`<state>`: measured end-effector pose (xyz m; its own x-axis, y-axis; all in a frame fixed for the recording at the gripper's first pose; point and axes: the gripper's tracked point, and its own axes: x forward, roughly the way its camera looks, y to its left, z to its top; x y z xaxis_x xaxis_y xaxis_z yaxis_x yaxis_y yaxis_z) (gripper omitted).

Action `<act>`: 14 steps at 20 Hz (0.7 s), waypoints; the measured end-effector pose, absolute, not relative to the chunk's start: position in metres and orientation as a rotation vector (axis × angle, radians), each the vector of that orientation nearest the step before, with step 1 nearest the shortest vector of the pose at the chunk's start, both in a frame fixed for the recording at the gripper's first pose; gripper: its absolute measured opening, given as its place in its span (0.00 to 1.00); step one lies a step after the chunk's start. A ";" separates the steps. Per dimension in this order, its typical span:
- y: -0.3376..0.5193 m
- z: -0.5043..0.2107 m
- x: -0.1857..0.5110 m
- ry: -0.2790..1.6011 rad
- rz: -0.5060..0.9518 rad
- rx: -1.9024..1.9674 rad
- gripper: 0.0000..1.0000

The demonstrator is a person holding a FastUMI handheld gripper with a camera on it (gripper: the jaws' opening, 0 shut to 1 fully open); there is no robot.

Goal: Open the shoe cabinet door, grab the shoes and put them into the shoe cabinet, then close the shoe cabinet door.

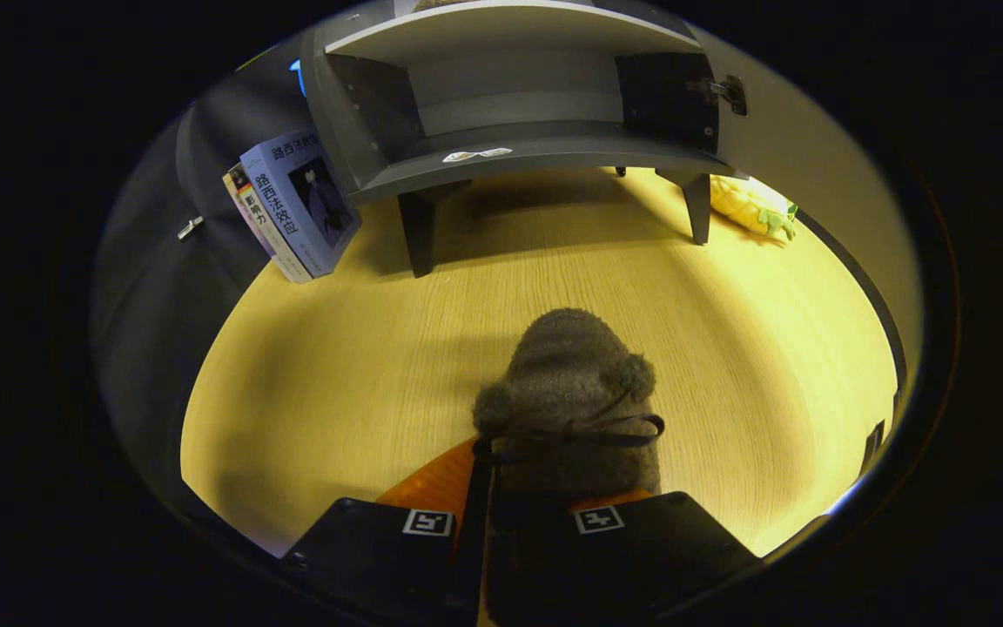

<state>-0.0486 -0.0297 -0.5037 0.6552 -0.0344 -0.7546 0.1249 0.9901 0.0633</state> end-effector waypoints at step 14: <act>-0.039 -0.489 -0.034 0.847 -0.092 0.076 0.05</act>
<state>-0.0343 -0.0392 -0.4891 0.6588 -0.0505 -0.7506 0.1110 0.9933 0.0306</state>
